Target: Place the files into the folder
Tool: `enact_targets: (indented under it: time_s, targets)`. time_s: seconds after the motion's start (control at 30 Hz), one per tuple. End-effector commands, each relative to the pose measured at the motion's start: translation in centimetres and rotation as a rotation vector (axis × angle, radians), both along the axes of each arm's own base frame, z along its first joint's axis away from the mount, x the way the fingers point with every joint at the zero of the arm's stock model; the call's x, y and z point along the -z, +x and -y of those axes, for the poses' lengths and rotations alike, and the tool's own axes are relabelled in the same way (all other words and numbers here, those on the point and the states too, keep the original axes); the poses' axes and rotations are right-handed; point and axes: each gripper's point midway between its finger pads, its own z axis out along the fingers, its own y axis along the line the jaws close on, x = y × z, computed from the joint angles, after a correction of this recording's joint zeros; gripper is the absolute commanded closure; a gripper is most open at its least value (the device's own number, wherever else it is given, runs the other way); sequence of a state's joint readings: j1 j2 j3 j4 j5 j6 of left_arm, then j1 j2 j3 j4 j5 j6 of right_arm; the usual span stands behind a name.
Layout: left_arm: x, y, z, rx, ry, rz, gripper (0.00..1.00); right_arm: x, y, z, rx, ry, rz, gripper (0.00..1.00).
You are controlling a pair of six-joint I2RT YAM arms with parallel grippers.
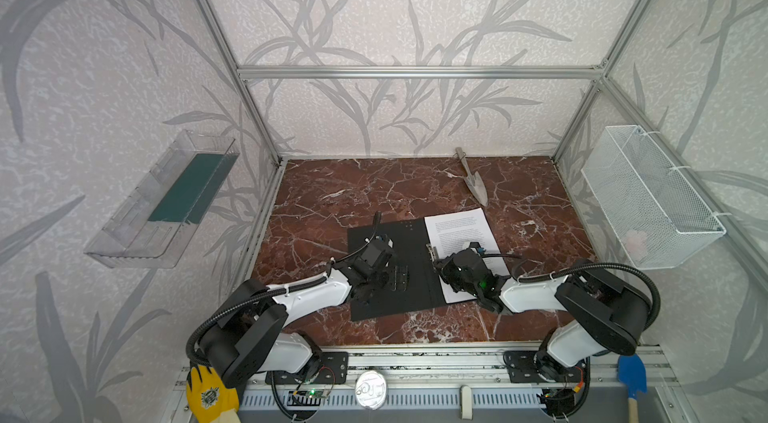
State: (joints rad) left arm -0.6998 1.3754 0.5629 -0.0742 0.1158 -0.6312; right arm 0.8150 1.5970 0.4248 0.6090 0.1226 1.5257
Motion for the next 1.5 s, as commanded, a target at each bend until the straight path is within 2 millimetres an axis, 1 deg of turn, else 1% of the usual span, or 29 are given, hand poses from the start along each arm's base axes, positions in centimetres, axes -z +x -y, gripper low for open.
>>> enact_targets:
  time_s: [0.0, 0.03, 0.07, 0.17, 0.2, 0.27, 0.43, 0.47, 0.63, 0.73, 0.77, 0.93, 1.03, 1.17, 1.3, 1.37, 1.47]
  targets:
    - [3.6, -2.3, -3.1, -0.048, 0.141, -0.130, 0.01, 10.3, -6.6, 9.6, 0.074, -0.422, -0.315, 1.00]
    - [3.7, -2.4, -3.1, -0.048, 0.143, -0.131, 0.01, 10.3, -6.7, 9.8, 0.075, -0.431, -0.316, 1.00]
    - [3.6, -2.3, -3.2, -0.051, 0.144, -0.130, 0.01, 11.1, -7.2, 10.4, 0.076, -0.457, -0.336, 1.00]
    - [3.7, -2.3, -3.3, -0.056, 0.149, -0.131, 0.01, 11.7, -7.5, 11.3, 0.093, -0.483, -0.350, 1.00]
    - [3.7, -2.3, -3.3, -0.056, 0.151, -0.131, 0.01, 11.9, -7.4, 11.3, 0.089, -0.472, -0.334, 1.00]
    - [3.7, -2.2, -3.4, -0.059, 0.151, -0.132, 0.01, 11.8, -6.7, 10.3, 0.038, -0.431, -0.279, 1.00]
    - [3.8, -2.2, -3.4, -0.060, 0.157, -0.134, 0.01, 11.5, -6.3, 8.8, -0.001, -0.394, -0.279, 1.00]
    - [3.8, -2.2, -3.5, -0.061, 0.158, -0.132, 0.01, 11.3, -6.2, 8.8, -0.004, -0.393, -0.272, 1.00]
    - [3.8, -2.1, -3.8, -0.071, 0.170, -0.130, 0.01, 10.8, -6.6, 9.7, 0.021, -0.437, -0.306, 1.00]
    - [3.7, -2.0, -3.8, -0.075, 0.171, -0.128, 0.01, 10.0, -5.9, 8.7, -0.033, -0.423, -0.241, 1.00]
    - [3.7, -2.0, -3.8, -0.073, 0.171, -0.127, 0.01, 9.1, -5.4, 8.2, -0.050, -0.412, -0.214, 1.00]
    - [3.7, -2.0, -4.0, -0.076, 0.177, -0.127, 0.01, 7.5, -4.9, 7.6, -0.078, -0.410, -0.180, 0.97]
    - [3.7, -2.0, -4.0, -0.078, 0.181, -0.127, 0.01, 6.1, -4.4, 6.9, -0.104, -0.395, -0.140, 0.95]
    - [3.7, -2.0, -4.0, -0.078, 0.182, -0.127, 0.01, 3.6, -3.2, 5.8, -0.139, -0.377, -0.052, 0.95]
    - [3.6, -1.9, -4.0, -0.081, 0.180, -0.125, 0.01, 1.0, -2.2, 4.8, -0.173, -0.391, -0.006, 0.90]
    - [3.6, -1.9, -4.0, -0.080, 0.180, -0.124, 0.01, 0.3, -1.9, 4.4, -0.179, -0.383, 0.008, 0.88]
    - [3.7, -2.0, -4.0, -0.079, 0.181, -0.125, 0.01, 0.0, -1.6, 3.8, -0.186, -0.368, 0.011, 0.87]
